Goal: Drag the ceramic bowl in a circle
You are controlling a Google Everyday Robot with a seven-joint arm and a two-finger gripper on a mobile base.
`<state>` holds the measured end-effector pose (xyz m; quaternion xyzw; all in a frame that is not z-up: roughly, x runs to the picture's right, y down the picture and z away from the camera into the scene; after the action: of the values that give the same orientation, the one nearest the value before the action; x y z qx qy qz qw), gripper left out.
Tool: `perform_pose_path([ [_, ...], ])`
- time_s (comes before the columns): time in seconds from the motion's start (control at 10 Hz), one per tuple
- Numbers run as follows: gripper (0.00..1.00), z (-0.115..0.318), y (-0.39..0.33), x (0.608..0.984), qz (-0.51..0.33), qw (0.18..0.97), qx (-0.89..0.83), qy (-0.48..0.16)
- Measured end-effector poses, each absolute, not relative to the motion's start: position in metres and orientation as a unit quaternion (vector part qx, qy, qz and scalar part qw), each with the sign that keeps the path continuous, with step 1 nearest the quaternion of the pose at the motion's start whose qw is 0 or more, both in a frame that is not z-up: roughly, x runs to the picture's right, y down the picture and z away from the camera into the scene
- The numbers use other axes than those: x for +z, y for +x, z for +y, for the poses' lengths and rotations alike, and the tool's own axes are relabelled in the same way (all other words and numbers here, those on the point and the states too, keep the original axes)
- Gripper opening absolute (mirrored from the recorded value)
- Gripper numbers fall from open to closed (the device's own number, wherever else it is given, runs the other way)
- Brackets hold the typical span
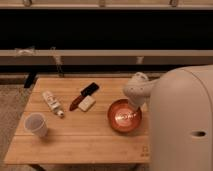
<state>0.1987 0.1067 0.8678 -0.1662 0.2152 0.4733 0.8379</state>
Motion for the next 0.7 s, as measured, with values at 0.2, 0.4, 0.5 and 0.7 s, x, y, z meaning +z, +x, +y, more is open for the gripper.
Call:
perform_pose_path([
  [0.2,0.26,0.081,0.196,0.881,0.218,0.831,0.485,-0.162],
  [0.4,0.43,0.060,0.177,0.886,0.210,0.833,0.487,-0.159],
  [0.5,0.55,0.049,0.160,0.887,0.204,0.836,0.484,-0.158],
  [0.7,0.74,0.036,0.135,0.889,0.193,0.844,0.475,-0.159],
])
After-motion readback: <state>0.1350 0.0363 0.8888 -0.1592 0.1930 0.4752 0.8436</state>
